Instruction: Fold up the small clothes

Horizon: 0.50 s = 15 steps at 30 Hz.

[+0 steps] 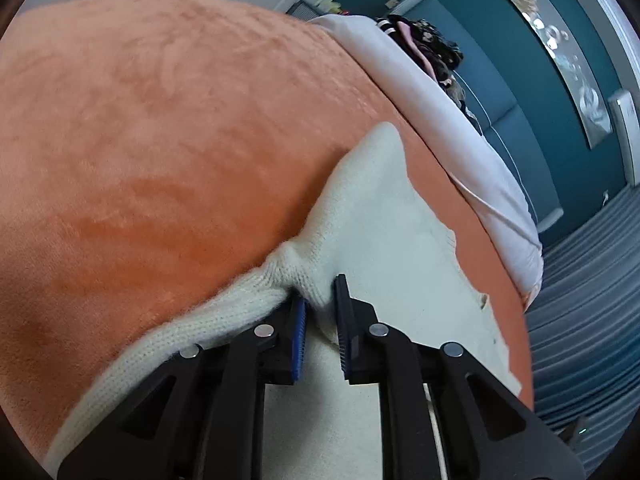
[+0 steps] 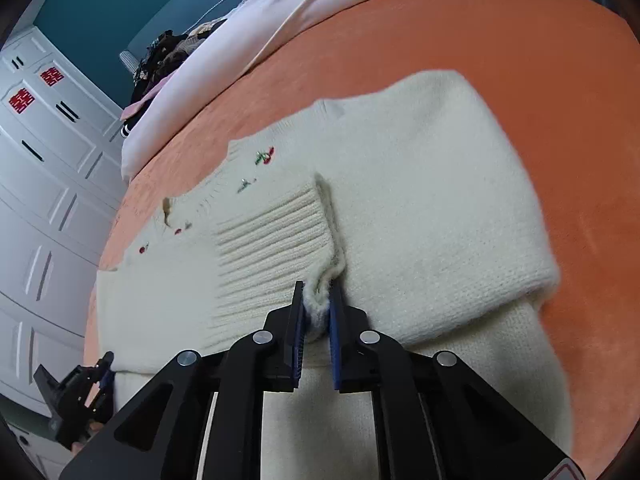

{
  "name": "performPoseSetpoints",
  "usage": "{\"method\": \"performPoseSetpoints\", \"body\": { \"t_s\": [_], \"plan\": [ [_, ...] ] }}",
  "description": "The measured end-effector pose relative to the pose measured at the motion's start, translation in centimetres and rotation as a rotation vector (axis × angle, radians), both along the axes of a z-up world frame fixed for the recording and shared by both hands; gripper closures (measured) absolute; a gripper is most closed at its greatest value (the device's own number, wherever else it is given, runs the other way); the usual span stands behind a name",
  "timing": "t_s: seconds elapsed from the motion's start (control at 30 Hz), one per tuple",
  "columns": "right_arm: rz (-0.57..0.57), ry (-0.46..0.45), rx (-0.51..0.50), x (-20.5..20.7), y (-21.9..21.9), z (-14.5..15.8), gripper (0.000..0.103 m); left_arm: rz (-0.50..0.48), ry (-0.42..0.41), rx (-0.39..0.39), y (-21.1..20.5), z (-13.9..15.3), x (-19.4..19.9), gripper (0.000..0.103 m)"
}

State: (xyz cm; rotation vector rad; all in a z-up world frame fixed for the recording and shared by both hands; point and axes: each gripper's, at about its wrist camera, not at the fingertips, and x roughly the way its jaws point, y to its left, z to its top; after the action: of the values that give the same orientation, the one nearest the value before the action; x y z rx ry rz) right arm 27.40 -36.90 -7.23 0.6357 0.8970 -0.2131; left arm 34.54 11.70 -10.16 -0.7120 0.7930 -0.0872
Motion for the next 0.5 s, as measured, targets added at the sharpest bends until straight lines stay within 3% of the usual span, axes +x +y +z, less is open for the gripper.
{"method": "performPoseSetpoints", "body": {
  "t_s": [0.07,0.1,0.17,0.2,0.27,0.37,0.5],
  "plan": [
    [-0.076,-0.016,-0.091,-0.2,0.5,3.0,0.081,0.007,-0.024,0.008,-0.1,-0.2,-0.5,0.088],
    [-0.08,-0.08,-0.134,-0.3,1.4,4.9,0.081,0.013,-0.036,0.007,-0.1,-0.3,-0.8,0.088],
    [0.003,-0.129,-0.144,1.4,4.3,7.0,0.081,0.019,-0.051,0.025,-0.3,-0.3,-1.0,0.088],
    [0.098,-0.132,-0.118,3.5,7.0,7.5,0.082,0.02,-0.054,0.029,-0.4,-0.3,-1.0,0.088],
    [0.315,-0.125,-0.057,8.2,13.5,7.0,0.082,0.02,-0.059,0.016,-0.2,-0.3,-1.0,0.088],
    [0.529,-0.082,-0.068,13.5,23.3,4.4,0.082,0.019,-0.066,0.009,-0.2,-0.5,-1.1,0.088],
    [0.634,0.028,-0.096,18.3,30.3,0.2,0.082,0.014,-0.078,-0.001,0.0,-0.9,-1.2,0.088]
  ]
}}
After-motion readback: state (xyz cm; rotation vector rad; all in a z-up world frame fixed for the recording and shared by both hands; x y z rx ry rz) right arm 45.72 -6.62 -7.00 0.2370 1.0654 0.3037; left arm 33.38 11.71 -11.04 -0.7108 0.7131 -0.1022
